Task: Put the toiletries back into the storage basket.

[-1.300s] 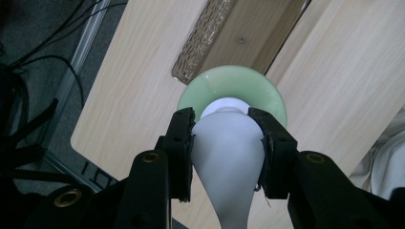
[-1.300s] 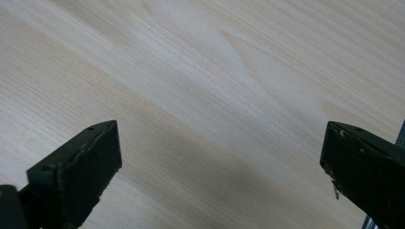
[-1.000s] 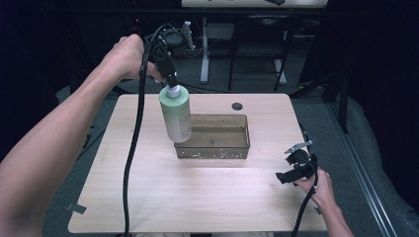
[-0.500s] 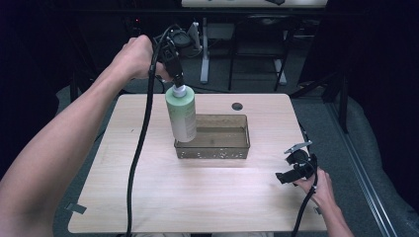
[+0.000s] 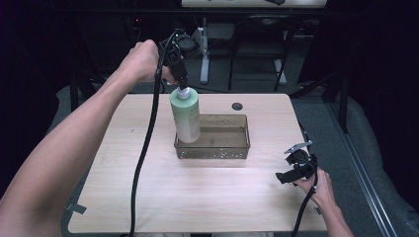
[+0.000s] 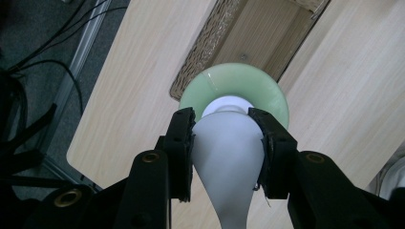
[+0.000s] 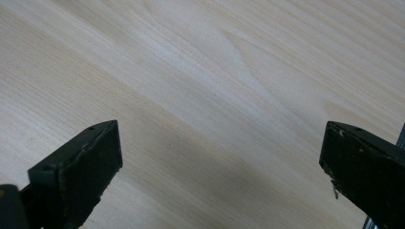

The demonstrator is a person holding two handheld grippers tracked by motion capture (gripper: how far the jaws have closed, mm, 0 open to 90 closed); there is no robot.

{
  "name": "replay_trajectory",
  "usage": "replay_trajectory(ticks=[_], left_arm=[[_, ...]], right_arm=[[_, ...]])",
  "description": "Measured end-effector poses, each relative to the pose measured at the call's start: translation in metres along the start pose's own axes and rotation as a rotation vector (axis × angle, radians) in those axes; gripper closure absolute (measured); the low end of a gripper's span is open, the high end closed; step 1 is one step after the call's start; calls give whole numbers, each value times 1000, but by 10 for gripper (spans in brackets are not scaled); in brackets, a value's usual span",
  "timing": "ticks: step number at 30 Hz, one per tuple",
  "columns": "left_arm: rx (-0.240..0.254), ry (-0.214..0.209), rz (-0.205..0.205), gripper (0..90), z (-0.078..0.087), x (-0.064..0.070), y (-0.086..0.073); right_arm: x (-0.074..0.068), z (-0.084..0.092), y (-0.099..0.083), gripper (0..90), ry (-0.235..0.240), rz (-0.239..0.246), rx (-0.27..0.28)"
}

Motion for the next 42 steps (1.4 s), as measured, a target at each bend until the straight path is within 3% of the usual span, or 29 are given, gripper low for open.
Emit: replay_trajectory(ticks=[11,31,42], left_arm=[[7,-13,-4,629,-12,2,3],[15,2,3,630,-23,-3,1],[14,-21,13,629,-33,-5,-2]], right_arm=[[0,0,0,0,0,2,-2],[0,0,0,0,0,2,-1],[-1,1,1,0,2,3,1]])
Point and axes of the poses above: each handheld gripper's, and its own axes: z roughly backward along the jaws, y roughly out of its top, x roughly to its right, the point moved 1 cm from there along -z, roughly forward along the jaws
